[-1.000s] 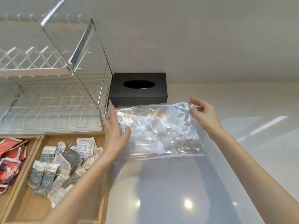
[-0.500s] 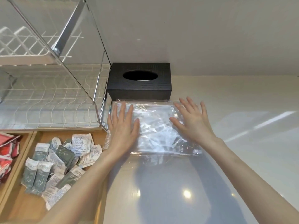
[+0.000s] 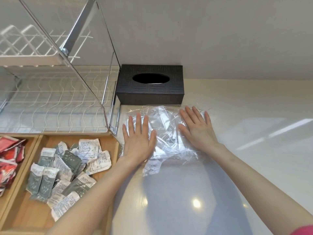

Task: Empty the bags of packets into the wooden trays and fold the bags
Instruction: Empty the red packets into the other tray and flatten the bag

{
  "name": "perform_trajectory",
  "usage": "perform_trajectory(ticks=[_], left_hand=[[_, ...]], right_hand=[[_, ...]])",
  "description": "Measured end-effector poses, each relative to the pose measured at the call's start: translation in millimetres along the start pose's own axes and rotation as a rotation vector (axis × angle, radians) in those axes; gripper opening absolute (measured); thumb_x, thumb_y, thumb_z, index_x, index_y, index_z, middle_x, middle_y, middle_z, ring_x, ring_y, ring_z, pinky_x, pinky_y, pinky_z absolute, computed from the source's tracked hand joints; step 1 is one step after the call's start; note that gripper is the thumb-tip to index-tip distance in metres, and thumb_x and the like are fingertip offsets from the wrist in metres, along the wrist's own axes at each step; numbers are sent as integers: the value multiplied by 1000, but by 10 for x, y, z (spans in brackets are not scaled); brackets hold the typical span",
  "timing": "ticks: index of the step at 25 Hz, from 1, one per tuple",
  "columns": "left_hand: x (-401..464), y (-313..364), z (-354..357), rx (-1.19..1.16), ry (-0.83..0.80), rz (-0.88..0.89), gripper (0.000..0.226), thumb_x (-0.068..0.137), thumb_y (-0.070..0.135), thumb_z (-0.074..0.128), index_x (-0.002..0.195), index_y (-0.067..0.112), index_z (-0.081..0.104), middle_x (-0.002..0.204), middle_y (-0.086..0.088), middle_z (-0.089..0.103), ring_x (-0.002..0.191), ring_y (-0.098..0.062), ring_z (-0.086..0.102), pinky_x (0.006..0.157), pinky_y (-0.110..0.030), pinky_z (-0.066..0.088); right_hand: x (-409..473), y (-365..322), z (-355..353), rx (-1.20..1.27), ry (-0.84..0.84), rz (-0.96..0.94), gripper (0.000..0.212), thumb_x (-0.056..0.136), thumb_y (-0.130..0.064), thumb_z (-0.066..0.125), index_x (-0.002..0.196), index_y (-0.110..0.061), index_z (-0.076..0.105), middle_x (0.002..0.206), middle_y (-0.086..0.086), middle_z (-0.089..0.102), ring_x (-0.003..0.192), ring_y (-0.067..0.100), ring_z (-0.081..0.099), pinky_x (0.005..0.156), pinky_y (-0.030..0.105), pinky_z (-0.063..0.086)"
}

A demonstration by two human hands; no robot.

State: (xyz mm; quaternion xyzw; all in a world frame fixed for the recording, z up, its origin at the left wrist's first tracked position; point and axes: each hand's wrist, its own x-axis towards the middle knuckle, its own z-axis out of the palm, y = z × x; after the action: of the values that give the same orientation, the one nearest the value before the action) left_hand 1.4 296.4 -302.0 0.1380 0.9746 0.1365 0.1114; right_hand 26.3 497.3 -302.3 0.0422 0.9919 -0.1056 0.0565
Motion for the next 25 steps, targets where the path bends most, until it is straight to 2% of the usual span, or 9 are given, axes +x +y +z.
perform_trajectory(ticks=[3, 6, 9, 11, 13, 18, 25], left_hand=[[11, 4, 12, 6, 6, 0, 77, 75, 56, -8, 144, 21, -3, 156, -6, -10, 141, -28, -17, 112, -46, -14], [17, 17, -11, 8, -31, -14, 68, 84, 52, 4, 144, 20, -2, 156, -6, -9, 141, -28, -17, 112, -47, -12], [32, 1, -122, -14, -72, -5, 60, 92, 45, 23, 144, 20, 7, 156, -6, -2, 142, -29, -12, 113, -50, -9], [40, -14, -231, -42, -50, 3, 59, 90, 41, 35, 142, 20, 17, 156, -6, 6, 143, -29, -5, 113, -53, -5], [22, -11, -341, -73, -7, -1, 58, 89, 40, 39, 140, 20, 23, 155, -6, 12, 143, -28, 0, 113, -52, -3], [-149, -13, -569, -86, 42, 33, 58, 89, 42, 39, 140, 21, 23, 154, -6, 17, 143, -25, 6, 114, -49, 0], [-724, -235, -890, -73, 129, 128, 58, 86, 44, 35, 139, 19, 29, 150, -8, 28, 140, -25, 20, 114, -43, 14]], right_hand=[[-11, -19, -2, -5, 4, 0, 78, 75, -58, -7, 145, -28, 8, 157, -4, 8, 145, 15, 0, 115, 44, -6], [-9, -35, -5, -13, -1, 1, 75, 78, -58, -4, 145, -28, 10, 157, -3, 10, 145, 16, 2, 115, 44, -6], [-6, -47, -98, -43, -45, 6, 57, 93, -50, 18, 145, -27, 14, 157, -2, 13, 145, 16, 3, 115, 45, -9], [-14, -81, -207, -48, -44, 4, 53, 94, -42, 30, 143, -25, 21, 156, 0, 18, 145, 16, 6, 114, 45, -10], [-43, -150, -330, -18, -21, 11, 51, 94, -39, 34, 141, -24, 26, 154, 1, 22, 144, 16, 10, 114, 45, -9], [-194, -412, -582, 18, 19, 15, 52, 93, -36, 37, 142, -24, 24, 154, 3, 24, 143, 16, 14, 115, 44, -5], [-719, -895, -839, 67, 97, -48, 52, 93, -33, 41, 142, -22, 26, 153, 2, 25, 143, 16, 16, 117, 40, 4]])
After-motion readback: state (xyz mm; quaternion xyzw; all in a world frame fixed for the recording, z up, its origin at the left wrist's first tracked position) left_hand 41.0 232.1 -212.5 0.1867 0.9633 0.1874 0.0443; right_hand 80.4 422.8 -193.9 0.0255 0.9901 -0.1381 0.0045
